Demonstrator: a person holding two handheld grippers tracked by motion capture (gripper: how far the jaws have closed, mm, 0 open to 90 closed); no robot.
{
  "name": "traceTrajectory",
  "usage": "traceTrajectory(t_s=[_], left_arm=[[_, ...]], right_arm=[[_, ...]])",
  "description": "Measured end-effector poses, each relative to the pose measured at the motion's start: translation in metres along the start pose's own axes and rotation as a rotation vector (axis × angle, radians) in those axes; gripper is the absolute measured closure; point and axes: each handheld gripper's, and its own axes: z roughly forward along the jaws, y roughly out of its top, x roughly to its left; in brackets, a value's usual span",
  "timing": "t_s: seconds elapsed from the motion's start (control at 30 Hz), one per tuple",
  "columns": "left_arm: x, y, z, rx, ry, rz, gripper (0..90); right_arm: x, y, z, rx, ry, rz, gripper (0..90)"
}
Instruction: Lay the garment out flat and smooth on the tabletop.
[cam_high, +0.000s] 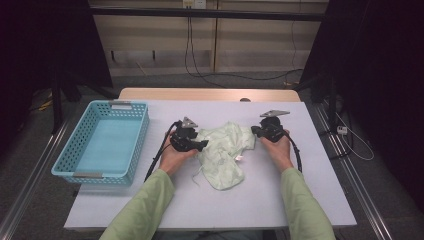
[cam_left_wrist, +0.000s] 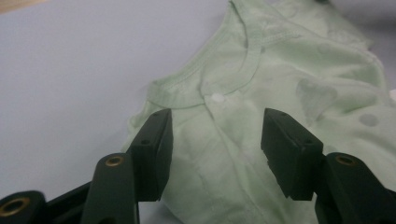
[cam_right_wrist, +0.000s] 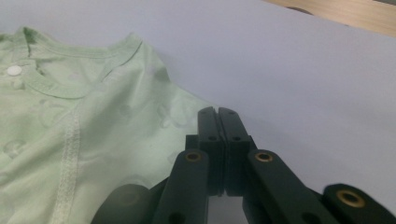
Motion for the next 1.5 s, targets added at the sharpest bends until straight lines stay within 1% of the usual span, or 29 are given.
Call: traceTrajectory(t_s=[0.07,0.13,0.17,0.2,0.23,0.33,0.37,0.4,0.43,0.5,0.53,0.57,0.7,0.73,0.77,0.8,0.83,0.93,0.97,1.0,1.13,1.2,1.27,1.3,1.37,1.4,1.43,1.47,1.5], left_arm=[[0.002,-0.002,0.003,0.016,0.007,0.005,46.7],[0.003,-0.003,0.005,0.011,0.002,-0.009,49.3],[0.003,-0.003,0.005,0.006,0.010,-0.010,56.5],[0.003,-0.003,0.005,0.006,0.010,-0.010,60.1],[0.003,-0.003,0.005,0.007,0.005,-0.019,60.1],[0.004,-0.003,0.004,0.006,-0.003,-0.030,76.6],[0.003,-0.003,0.003,0.002,-0.012,-0.040,79.5],[0.003,-0.002,0.002,-0.004,0.001,-0.038,81.0],[0.003,-0.002,0.000,-0.008,-0.010,-0.046,82.8],[0.004,0.000,-0.005,-0.025,0.000,-0.058,83.5],[0.005,0.000,-0.009,-0.029,0.005,-0.058,86.8],[0.006,0.000,-0.011,-0.032,-0.003,-0.068,86.8],[0.012,-0.005,-0.021,-0.047,0.008,-0.086,88.3],[0.013,-0.007,-0.024,-0.060,0.004,-0.105,89.0],[0.014,-0.009,-0.026,-0.064,0.013,-0.108,89.0],[0.015,-0.010,-0.030,-0.073,0.020,-0.121,89.0],[0.016,-0.011,-0.031,-0.078,0.017,-0.129,89.1],[0.018,-0.011,-0.034,-0.086,0.027,-0.137,89.2],[0.019,-0.011,-0.036,-0.088,0.040,-0.153,89.2],[0.021,-0.012,-0.036,-0.088,0.043,-0.153,89.2],[0.023,-0.016,-0.038,-0.076,0.066,-0.174,88.0],[0.024,-0.018,-0.038,-0.086,0.108,-0.206,82.1],[0.026,-0.019,-0.040,-0.087,0.123,-0.206,76.9],[0.027,-0.019,-0.041,-0.095,0.124,-0.213,73.1],[0.026,-0.019,-0.042,-0.107,0.121,-0.196,71.4],[0.024,-0.018,-0.042,-0.120,0.108,-0.188,71.5],[0.022,-0.017,-0.041,-0.121,0.089,-0.173,71.6],[0.019,-0.016,-0.040,-0.112,0.074,-0.148,72.3],[0.016,-0.016,-0.038,-0.106,0.052,-0.136,72.4]], right_arm=[[-0.005,-0.004,-0.005,-0.006,-0.008,0.008,89.8],[-0.010,-0.008,-0.009,-0.007,-0.016,0.016,89.8],[-0.013,-0.011,-0.011,-0.006,-0.023,0.018,89.8],[-0.013,-0.011,-0.011,-0.006,-0.023,0.018,89.8],[-0.014,-0.011,-0.011,-0.003,-0.025,0.018,89.8],[-0.017,-0.013,-0.013,-0.001,-0.034,0.016,89.8],[-0.017,-0.013,-0.013,-0.001,-0.033,0.017,89.8],[-0.018,-0.013,-0.013,-0.001,-0.035,0.017,89.8],[-0.018,-0.013,-0.013,0.001,-0.037,0.018,89.8],[-0.018,-0.014,-0.013,0.002,-0.037,0.021,89.8],[-0.017,-0.014,-0.013,0.004,-0.040,0.018,89.8],[-0.017,-0.014,-0.013,0.004,-0.040,0.018,89.8],[-0.016,-0.015,-0.013,0.008,-0.044,0.005,89.8],[-0.017,-0.015,-0.014,0.007,-0.047,0.005,89.8],[-0.017,-0.015,-0.014,0.007,-0.047,0.005,89.8],[-0.018,-0.015,-0.015,0.007,-0.048,0.005,89.8],[-0.019,-0.016,-0.016,0.007,-0.050,0.010,89.8],[-0.023,-0.018,-0.018,0.009,-0.062,0.017,89.8],[-0.024,-0.018,-0.019,0.007,-0.063,0.013,89.8],[-0.026,-0.019,-0.021,0.008,-0.071,0.017,89.8],[-0.031,-0.024,-0.026,0.011,-0.078,0.026,89.8],[-0.032,-0.026,-0.027,0.010,-0.076,0.026,89.7],[-0.032,-0.026,-0.026,0.012,-0.077,0.026,89.6],[-0.031,-0.025,-0.026,0.008,-0.078,0.026,89.4],[-0.030,-0.024,-0.024,0.004,-0.079,0.021,88.7],[-0.029,-0.024,-0.024,0.005,-0.077,0.018,87.7],[-0.029,-0.024,-0.023,0.005,-0.074,0.012,86.4],[-0.028,-0.024,-0.023,0.007,-0.076,0.012,84.6],[-0.028,-0.023,-0.023,0.003,-0.079,0.011,81.0]])
